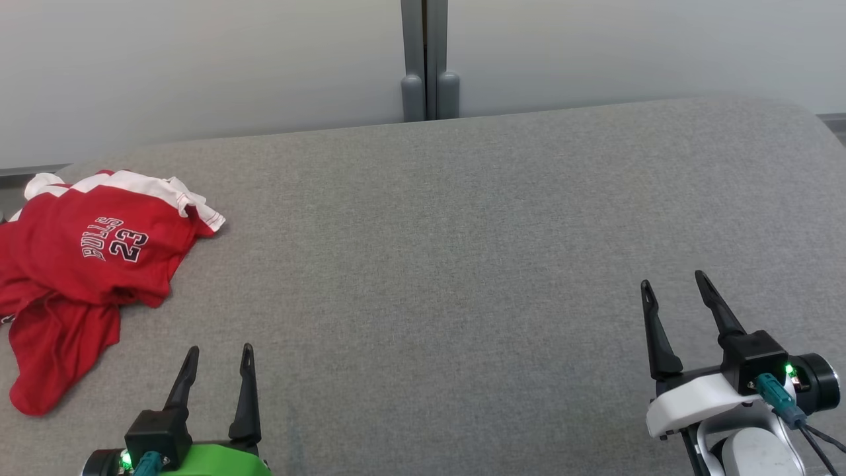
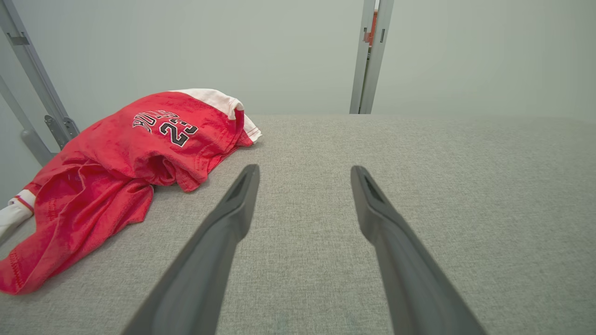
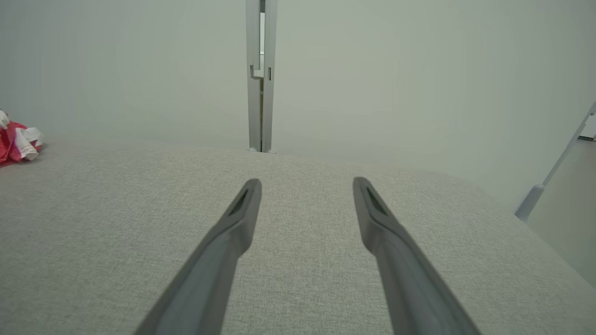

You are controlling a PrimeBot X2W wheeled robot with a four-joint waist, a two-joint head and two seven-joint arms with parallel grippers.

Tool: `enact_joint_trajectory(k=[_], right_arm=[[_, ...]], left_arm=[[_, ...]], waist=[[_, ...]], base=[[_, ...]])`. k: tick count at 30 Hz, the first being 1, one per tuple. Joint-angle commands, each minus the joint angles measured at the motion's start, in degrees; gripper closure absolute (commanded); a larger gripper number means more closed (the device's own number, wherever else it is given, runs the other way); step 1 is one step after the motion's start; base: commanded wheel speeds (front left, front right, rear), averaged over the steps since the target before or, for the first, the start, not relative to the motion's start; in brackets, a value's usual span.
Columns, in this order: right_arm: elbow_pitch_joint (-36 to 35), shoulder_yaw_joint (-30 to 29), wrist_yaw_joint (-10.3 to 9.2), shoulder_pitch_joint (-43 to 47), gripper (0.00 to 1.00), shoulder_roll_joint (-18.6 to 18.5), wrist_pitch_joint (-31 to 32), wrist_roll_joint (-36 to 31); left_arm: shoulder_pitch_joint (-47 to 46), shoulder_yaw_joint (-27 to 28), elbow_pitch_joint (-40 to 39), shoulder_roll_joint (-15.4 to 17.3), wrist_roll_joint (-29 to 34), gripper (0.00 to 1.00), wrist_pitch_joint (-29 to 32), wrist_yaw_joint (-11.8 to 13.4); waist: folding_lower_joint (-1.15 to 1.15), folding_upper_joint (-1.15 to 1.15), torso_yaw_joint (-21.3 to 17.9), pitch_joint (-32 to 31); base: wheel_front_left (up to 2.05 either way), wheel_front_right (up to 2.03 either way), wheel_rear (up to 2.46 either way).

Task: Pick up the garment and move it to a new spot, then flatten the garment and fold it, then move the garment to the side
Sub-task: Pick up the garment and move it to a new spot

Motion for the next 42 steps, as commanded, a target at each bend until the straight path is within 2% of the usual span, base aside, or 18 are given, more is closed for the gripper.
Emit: enact_joint_trajectory(k=[1, 5, 9, 19, 25, 29, 34, 38, 42], right_arm=[[-0.2, 0.2, 0.00, 0.5, 0.00, -0.1, -0.2, -0.4], [-0.7, 0.5, 0.00, 0.0, 0.00, -0.1, -0.2, -0.5], [-1.1, 0.8, 0.00, 0.1, 0.00, -0.1, -0.2, -0.4], [-0.2, 2.9, 0.00, 0.1, 0.00, -0.1, -0.2, -0.1], [1.0, 7.2, -0.01, -1.9, 0.00, -0.2, -0.2, 0.5], [1.3, 8.5, -0.01, -2.9, 0.00, -0.2, -0.2, -0.1], [0.8, 9.9, -0.03, -5.1, 0.00, -1.5, -0.2, -0.4], [0.3, 11.5, -0.03, -9.1, 0.00, -3.6, -0.2, -0.9], [-0.2, 13.1, -0.04, -14.7, 0.00, -5.4, -0.2, -1.5]], left_arm=[[0.3, -0.2, 0.1, 0.3, 0.3, 0.00, -0.3, -0.1], [-0.1, -0.4, 0.3, 0.3, -0.3, 0.00, -0.3, 0.1], [0.2, -0.5, 0.5, 0.3, -0.9, 0.00, -0.3, 0.4], [1.7, 0.2, 0.9, 0.3, -1.4, 0.00, -0.2, 1.0], [3.4, 2.9, 0.5, 0.3, -1.9, 0.00, -0.2, 1.4], [3.7, 3.5, -0.2, 0.2, -2.5, 0.00, -0.2, 1.3], [-0.3, 2.1, 0.0, 0.2, -3.8, 0.00, -0.2, 0.7], [-8.1, -0.6, 2.0, 0.2, -9.0, 0.00, -0.2, -0.1], [-20.8, -4.6, 7.7, 0.2, -12.6, 0.00, -0.2, -1.1]], waist=[[0.00, 0.00, 0.3, 0.1], [0.00, 0.00, 1.8, 0.3], [0.00, 0.00, 5.0, 0.3], [0.00, 0.00, 20.7, -0.1], [0.00, 0.00, 26.2, 0.0], [0.00, 0.00, 26.8, 1.0], [0.00, 0.00, 25.1, 5.2], [0.00, 0.00, 22.1, 11.9], [0.00, 0.00, 18.1, 20.1]], base=[[0.00, 0.00, 0.00], [0.00, 0.00, 0.00], [0.00, 0.00, 0.00], [0.00, 0.00, 0.00], [0.00, 0.00, 0.00], [0.00, 0.00, 0.00], [0.00, 0.00, 0.00], [0.00, 0.00, 0.00], [0.00, 0.00, 0.00]])
